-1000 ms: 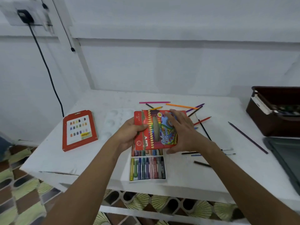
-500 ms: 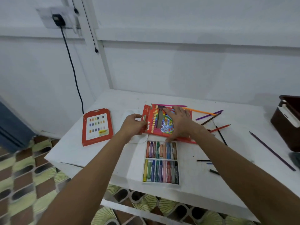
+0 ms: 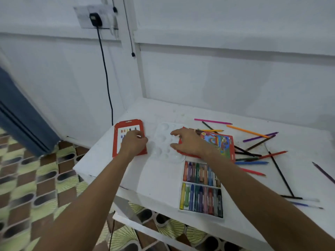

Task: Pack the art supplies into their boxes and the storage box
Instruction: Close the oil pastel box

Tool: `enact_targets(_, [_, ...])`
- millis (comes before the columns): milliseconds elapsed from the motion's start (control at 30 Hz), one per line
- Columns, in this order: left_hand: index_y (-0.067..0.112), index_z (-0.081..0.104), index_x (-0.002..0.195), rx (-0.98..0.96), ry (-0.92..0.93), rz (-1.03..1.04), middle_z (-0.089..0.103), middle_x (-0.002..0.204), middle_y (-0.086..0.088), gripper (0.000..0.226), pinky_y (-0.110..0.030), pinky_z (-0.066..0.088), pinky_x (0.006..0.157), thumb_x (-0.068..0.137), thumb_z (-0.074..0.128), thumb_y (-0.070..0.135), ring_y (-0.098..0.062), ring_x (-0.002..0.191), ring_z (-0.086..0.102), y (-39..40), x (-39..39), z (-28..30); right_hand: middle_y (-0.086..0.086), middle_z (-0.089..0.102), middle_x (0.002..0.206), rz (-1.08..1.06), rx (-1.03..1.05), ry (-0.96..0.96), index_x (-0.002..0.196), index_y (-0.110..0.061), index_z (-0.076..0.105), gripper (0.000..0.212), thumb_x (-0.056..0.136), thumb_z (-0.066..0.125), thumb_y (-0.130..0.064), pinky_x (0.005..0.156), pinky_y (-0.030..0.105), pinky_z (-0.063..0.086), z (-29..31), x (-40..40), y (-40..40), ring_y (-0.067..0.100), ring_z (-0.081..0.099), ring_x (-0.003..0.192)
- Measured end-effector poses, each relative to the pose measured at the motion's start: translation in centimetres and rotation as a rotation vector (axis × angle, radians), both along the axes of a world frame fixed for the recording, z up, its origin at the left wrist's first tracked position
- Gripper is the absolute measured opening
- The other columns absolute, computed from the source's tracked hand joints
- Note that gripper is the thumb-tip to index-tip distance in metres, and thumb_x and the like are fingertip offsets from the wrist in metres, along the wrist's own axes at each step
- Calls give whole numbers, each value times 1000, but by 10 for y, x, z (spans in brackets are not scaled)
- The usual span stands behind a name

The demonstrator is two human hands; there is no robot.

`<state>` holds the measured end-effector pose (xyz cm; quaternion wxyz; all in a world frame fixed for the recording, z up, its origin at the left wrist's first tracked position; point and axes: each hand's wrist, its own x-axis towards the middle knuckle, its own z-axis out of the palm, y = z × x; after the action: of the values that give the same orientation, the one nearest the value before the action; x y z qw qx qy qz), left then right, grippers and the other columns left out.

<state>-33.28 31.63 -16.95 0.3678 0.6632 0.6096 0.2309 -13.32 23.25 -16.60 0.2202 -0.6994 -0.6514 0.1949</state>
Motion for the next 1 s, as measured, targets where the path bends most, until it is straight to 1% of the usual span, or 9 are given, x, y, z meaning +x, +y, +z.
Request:
enact_targets(133, [11,61,119,-21,75,131,61,122,-9,36,-33,49,88,85,64,23,-26,106,59,21,-51,0,6,60,121,8,-69,141,126,-12,58,45,84,68,-27,80,18,40,-5,-51,35,10,53,95])
enact_targets(233, [7,62,96,-85,83,152,67,104,-13,15,-34,53,78,86,61,19,-27,89,62,27,-77,-5,7,59,124,6,-72,138,127,-9,57,46,84,68,-23,80,19,41,-7,-87,56,16,57,102])
enact_targets(300, [5,60,87,-133,105,141,66,93,-14,15,-31,51,67,85,59,20,-23,75,59,29,-89,-10,6,59,125,-29,-97,134,127,-9,56,46,83,67,-20,80,20,44,-12,-107,67,19,58,106])
enact_targets(500, [6,61,100,-250,-21,72,63,93,-9,17,-28,51,61,89,59,18,-19,74,59,38,-101,-17,7,61,123,-193,-178,213,126,-14,51,50,80,68,-23,91,35,51,-30,-140,89,23,60,106])
enact_targets(733, [9,57,110,-224,-230,21,65,101,-6,24,-34,56,77,87,65,9,-22,88,65,33,-104,3,9,59,120,-426,74,731,142,-8,35,67,83,66,-6,80,29,53,-1,-128,59,21,62,102])
enact_targets(833, [10,59,118,-260,-401,-133,71,102,-3,31,-33,57,78,88,65,14,-20,94,69,18,-87,20,9,64,120,-248,47,1203,136,-7,45,51,89,62,-11,87,39,55,27,-101,27,26,66,103])
enact_targets(867, [13,61,119,-288,-457,-200,72,102,-1,30,-33,56,79,90,63,20,-19,95,69,10,-78,26,10,63,123,-156,19,1284,134,-8,47,45,91,60,-12,89,42,54,35,-90,13,28,65,107])
enact_targets(933, [19,64,116,-350,-518,-337,73,104,2,29,-35,56,85,93,59,36,-18,98,69,-8,-52,39,12,59,130,-28,-20,1311,135,-11,44,48,90,59,-18,93,48,51,49,-68,-16,32,60,114])
enact_targets(1000, [23,65,115,-387,-518,-449,72,105,3,38,-34,56,86,90,56,50,-16,97,69,-29,-22,48,14,57,132,19,-29,1297,138,-14,40,64,82,68,-28,95,52,48,58,-45,-45,35,57,117])
